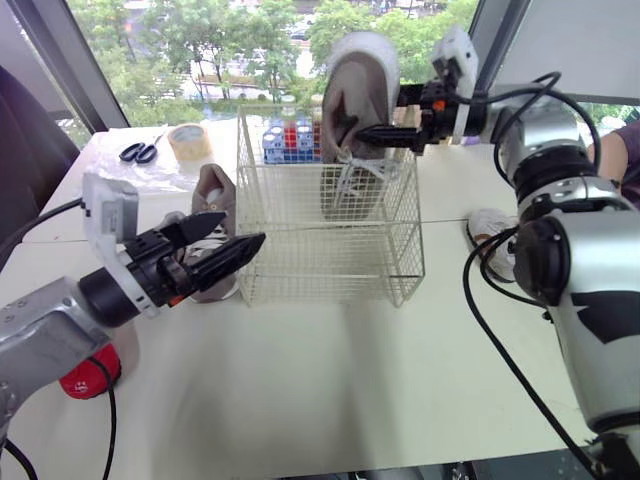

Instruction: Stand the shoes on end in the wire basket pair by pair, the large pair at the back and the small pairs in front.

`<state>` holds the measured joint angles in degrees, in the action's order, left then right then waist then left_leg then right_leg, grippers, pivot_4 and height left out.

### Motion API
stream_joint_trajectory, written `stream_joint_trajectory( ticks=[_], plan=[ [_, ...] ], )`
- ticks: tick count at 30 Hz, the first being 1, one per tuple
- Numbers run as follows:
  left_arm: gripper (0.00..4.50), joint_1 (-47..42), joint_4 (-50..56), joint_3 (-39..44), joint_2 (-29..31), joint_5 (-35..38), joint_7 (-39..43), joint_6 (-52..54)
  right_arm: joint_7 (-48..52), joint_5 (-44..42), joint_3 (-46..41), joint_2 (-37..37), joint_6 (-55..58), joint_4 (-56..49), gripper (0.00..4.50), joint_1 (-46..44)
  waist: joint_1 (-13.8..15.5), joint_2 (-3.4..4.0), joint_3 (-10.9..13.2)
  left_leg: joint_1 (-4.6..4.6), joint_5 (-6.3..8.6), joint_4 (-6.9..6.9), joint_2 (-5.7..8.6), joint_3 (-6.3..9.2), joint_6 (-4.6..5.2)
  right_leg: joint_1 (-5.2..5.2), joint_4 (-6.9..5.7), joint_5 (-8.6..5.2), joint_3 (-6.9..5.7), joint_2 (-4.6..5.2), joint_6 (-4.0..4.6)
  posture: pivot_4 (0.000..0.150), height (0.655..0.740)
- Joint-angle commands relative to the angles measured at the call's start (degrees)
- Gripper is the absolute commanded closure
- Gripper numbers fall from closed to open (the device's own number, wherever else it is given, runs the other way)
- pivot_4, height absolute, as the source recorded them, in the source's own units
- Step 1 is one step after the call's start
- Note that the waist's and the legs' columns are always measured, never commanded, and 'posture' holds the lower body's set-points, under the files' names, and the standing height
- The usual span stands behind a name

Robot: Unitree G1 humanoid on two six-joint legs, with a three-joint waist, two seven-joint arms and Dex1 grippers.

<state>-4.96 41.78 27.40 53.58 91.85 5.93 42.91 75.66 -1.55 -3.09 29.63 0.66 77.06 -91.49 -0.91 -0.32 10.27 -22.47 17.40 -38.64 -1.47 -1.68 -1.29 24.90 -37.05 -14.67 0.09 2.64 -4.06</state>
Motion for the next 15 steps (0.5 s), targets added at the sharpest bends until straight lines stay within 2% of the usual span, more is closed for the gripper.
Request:
stream_joint_trajectory(
  ticks=[1, 9, 15],
  plan=[
    [0.0, -0.76, 0.79, -0.4, -0.13, 0.46, -0.02, -1.71, -0.95, -1.47, -3.14, 2.9, -0.7, -1.33, 0.04, -2.68, 0.1, 0.0, 0.0, 0.0, 0.01, 0.0, 0.0, 0.0, 0.02, 0.0, 0.0, 0.0, 0.0, -0.01, 0.0, 0.15, 0.74],
    [0.0, -2.58, -0.88, -3.5, -0.5, -0.31, 1.27, -1.95, 9.08, -3.54, -6.07, 7.99, 5.7, -2.22, 0.04, -2.95, 0.15, 0.0, 0.0, 0.0, 0.02, -0.04, 0.06, 0.01, 0.04, -0.03, 0.0, 0.0, -0.01, 0.01, 0.0, 0.15, 0.74],
    [0.0, -6.14, -3.63, -6.5, -0.54, -2.13, 3.14, -1.4, 7.36, -0.72, -4.2, 7.6, 3.86, -2.38, 0.04, -0.51, -0.08, 0.0, 0.0, 0.03, 0.02, -0.04, 0.02, 0.0, 0.05, -0.03, -0.05, 0.0, -0.01, -0.09, 0.0, 0.15, 0.74]
  ],
)
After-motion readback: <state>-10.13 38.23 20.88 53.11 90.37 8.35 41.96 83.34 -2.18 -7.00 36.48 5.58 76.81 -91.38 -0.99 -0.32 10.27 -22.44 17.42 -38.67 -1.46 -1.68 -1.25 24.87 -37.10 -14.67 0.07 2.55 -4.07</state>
